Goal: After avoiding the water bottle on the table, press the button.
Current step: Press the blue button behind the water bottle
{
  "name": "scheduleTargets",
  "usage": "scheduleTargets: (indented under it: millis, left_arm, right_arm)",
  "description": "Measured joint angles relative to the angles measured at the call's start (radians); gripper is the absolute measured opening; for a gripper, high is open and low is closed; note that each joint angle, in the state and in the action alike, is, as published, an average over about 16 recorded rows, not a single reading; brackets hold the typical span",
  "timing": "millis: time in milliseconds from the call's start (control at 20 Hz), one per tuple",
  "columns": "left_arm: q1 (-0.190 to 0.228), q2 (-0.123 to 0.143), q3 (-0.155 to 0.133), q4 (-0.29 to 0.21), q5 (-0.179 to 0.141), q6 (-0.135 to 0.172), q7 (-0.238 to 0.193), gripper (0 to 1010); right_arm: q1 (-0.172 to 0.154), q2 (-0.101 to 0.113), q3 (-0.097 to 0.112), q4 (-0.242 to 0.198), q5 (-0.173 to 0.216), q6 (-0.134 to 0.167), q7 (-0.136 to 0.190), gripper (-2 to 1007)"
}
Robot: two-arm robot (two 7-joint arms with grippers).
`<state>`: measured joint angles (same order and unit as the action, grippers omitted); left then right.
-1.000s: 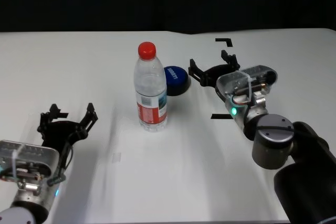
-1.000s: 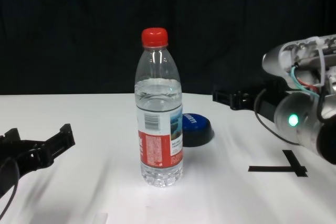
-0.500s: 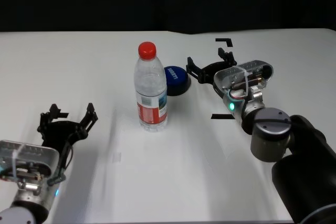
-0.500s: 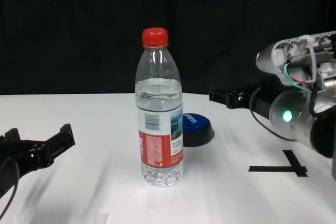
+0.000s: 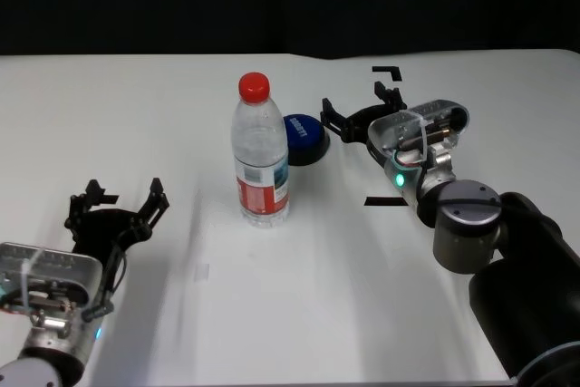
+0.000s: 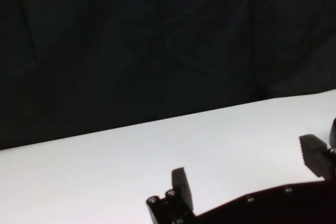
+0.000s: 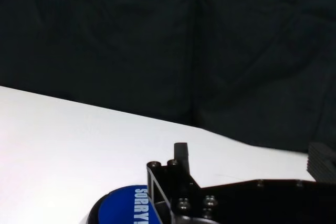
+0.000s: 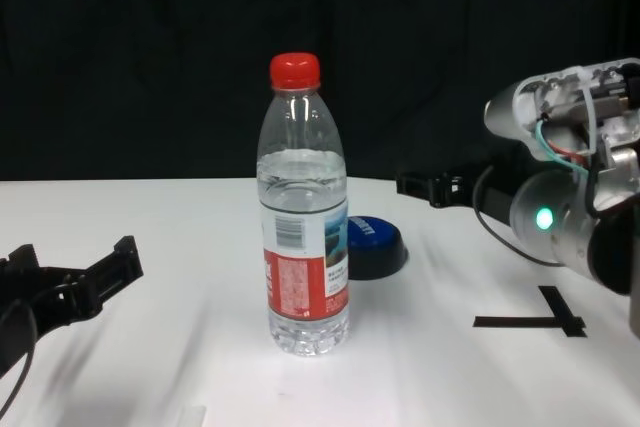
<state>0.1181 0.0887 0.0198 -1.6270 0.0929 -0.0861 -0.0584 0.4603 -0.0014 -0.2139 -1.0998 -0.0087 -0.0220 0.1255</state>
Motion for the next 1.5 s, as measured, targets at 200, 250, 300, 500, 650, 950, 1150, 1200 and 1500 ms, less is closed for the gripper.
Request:
scheduleTargets:
  millis: [200, 250, 300, 500, 650, 950, 1150, 1200, 1500]
  left_arm:
    - [0.000, 0.000, 0.000, 0.000, 0.000, 0.000, 0.000, 1003]
    - [0.000, 0.000, 0.000, 0.000, 0.000, 0.000, 0.000, 1003]
    - [0.000, 0.000, 0.000, 0.000, 0.000, 0.000, 0.000, 1003]
    - [0.000, 0.000, 0.000, 0.000, 0.000, 0.000, 0.000, 1003]
    - [0.000, 0.000, 0.000, 0.000, 0.000, 0.000, 0.000, 1003]
    - [0.000, 0.000, 0.000, 0.000, 0.000, 0.000, 0.000, 1003]
    - [0.000, 0.000, 0.000, 0.000, 0.000, 0.000, 0.000, 1003]
    - [0.000, 0.000, 0.000, 0.000, 0.000, 0.000, 0.000, 1003]
    - [0.000, 0.000, 0.000, 0.000, 0.000, 0.000, 0.000, 1003]
  right_arm:
    - [0.009, -0.001, -0.002, 0.014, 0.001, 0.000, 0.001, 1003]
    - [0.012, -0.002, -0.002, 0.018, 0.002, 0.000, 0.001, 1003]
    - [0.015, -0.002, -0.002, 0.022, 0.002, -0.001, 0.002, 1003]
    - [0.032, -0.005, -0.003, 0.048, 0.005, -0.004, 0.005, 1003]
    - [0.048, -0.008, -0.004, 0.072, 0.007, -0.008, 0.007, 1003]
    - [0.078, -0.014, -0.005, 0.119, 0.012, -0.017, 0.012, 1003]
    - [0.096, -0.019, -0.007, 0.149, 0.016, -0.024, 0.016, 1003]
    - [0.099, -0.020, -0.008, 0.155, 0.016, -0.025, 0.017, 1003]
    - [0.119, -0.028, -0.013, 0.192, 0.019, -0.034, 0.021, 1003]
